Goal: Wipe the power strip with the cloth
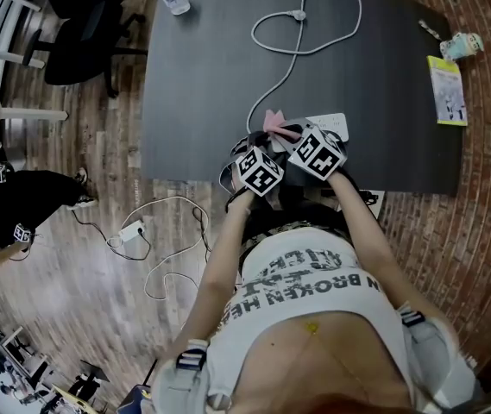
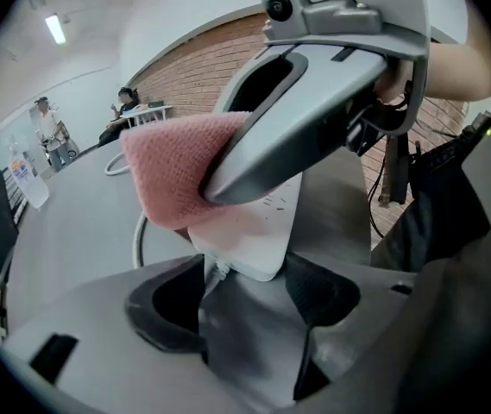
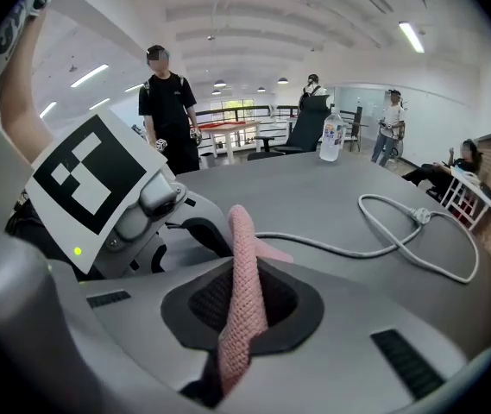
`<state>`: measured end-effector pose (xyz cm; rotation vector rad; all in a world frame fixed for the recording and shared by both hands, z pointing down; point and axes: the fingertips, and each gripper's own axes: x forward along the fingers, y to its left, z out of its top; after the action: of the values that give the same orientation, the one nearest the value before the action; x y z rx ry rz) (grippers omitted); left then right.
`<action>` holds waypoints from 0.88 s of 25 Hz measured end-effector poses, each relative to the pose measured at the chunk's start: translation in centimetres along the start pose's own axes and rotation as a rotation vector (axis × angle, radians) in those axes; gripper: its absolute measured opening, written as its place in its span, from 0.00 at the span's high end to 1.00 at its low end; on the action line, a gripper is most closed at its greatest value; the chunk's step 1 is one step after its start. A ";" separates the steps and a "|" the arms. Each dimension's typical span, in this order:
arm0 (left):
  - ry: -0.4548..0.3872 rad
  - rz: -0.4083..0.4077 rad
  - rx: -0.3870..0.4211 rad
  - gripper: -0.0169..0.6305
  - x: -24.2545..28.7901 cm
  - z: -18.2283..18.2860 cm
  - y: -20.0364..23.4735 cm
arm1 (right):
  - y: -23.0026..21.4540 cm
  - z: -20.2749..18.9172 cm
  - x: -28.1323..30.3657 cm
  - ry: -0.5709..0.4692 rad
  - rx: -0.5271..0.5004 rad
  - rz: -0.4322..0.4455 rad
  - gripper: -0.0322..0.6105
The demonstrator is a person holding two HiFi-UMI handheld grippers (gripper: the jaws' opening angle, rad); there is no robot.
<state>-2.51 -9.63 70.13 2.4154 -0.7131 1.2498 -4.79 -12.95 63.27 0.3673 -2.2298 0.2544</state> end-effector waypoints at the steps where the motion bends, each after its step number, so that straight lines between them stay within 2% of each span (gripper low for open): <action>1: 0.010 -0.001 0.016 0.55 0.1 0.0 0.0 | 0.1 -0.1 0.3 0.006 0.000 0.008 0.92; 5: 0.032 -0.007 0.056 0.55 0.4 -0.1 -0.1 | 0.4 -0.8 1.4 0.033 -0.004 0.029 0.92; 11: 0.032 -0.042 0.041 0.55 0.7 -0.2 -0.2 | 0.7 -2.1 2.7 0.094 -0.018 0.052 0.92; 19: 0.032 -0.056 0.031 0.55 0.5 -0.3 0.0 | 0.5 -1.9 2.9 0.065 0.047 0.071 0.92; 22: 0.030 -0.060 0.029 0.55 0.5 -0.4 0.1 | 0.5 -1.9 3.0 0.066 0.037 0.062 0.92</action>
<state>-2.55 -9.70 70.76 2.4169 -0.6129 1.2786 -5.43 -12.41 66.76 0.3058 -2.1758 0.3367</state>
